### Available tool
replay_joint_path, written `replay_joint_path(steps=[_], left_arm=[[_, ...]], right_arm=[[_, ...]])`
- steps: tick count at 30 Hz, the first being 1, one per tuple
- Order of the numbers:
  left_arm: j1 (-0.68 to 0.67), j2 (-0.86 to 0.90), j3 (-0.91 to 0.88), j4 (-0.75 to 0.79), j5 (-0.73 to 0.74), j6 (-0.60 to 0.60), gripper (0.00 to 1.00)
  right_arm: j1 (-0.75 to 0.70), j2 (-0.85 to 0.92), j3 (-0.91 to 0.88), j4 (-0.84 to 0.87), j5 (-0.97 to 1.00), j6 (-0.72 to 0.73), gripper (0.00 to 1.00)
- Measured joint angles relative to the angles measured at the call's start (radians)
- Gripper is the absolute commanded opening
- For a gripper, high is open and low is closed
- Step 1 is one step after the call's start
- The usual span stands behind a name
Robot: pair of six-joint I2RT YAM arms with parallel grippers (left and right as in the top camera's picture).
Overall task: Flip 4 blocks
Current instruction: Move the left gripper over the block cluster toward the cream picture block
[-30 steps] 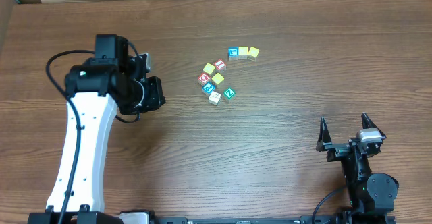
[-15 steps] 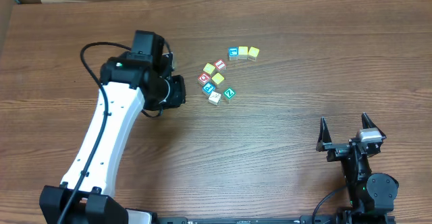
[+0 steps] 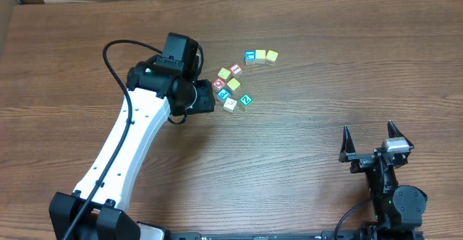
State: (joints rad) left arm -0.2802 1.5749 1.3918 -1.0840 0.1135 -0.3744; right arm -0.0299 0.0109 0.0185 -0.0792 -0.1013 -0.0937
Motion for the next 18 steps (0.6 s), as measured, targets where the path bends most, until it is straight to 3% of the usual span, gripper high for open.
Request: replay_joint_path(steps=[11,18], left_arm=[[-0.028,0.0,0.0,0.027,-0.007,-0.022,0.61],[-0.035,0.0,0.0,0.065,-0.01,-0.039,0.58]], right_arm=[[0.0,0.0,0.0,0.0,0.0,0.0,1.0],[0.0,0.0,0.0,0.0,0.0,0.0,1.0]])
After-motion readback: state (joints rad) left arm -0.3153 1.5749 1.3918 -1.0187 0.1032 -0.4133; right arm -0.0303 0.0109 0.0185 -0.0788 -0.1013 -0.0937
